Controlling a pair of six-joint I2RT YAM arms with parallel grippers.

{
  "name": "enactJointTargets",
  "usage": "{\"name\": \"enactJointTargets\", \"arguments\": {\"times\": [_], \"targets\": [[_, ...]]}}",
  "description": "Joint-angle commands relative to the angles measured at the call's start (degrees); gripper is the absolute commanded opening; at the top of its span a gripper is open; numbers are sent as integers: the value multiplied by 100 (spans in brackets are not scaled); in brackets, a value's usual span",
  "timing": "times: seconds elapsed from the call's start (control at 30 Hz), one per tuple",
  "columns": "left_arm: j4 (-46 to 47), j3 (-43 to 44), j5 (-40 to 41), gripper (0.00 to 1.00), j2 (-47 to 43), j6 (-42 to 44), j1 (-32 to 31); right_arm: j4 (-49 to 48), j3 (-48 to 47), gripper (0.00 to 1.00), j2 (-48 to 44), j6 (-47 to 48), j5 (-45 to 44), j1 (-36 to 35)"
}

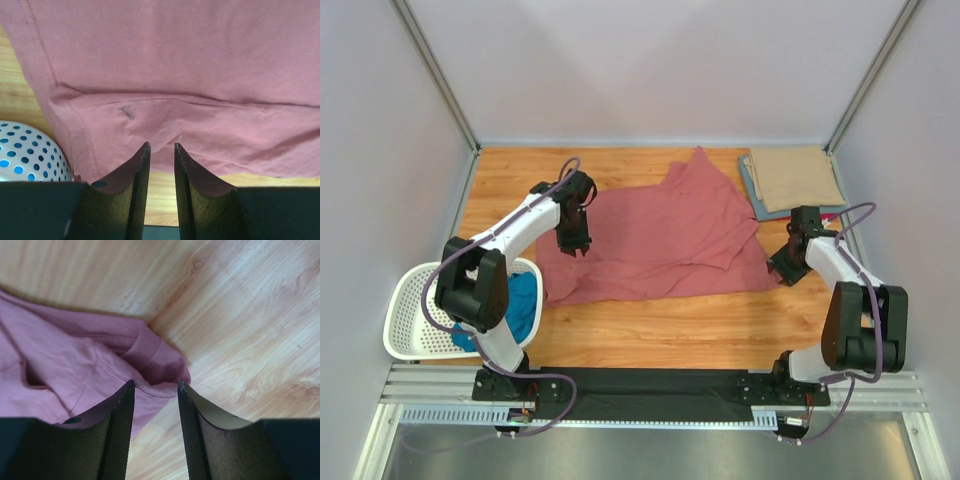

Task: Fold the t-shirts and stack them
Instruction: Fold the tshirt

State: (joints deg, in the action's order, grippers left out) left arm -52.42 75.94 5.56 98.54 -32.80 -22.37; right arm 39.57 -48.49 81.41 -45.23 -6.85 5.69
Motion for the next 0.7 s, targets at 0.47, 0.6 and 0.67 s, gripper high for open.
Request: {"name": "enactJointTargets", "arguments": {"times": [0.47,0.6,0.67], "targets": [[-66,588,165,35,296,239,13,244,533,0,-247,-477,-1151,669],[65,632,173,35,455,177,13,436,508,0,-538,-609,-1230,793],[13,694,34,34,569,160,13,656,446,0,-634,-784,-1344,793]]}}
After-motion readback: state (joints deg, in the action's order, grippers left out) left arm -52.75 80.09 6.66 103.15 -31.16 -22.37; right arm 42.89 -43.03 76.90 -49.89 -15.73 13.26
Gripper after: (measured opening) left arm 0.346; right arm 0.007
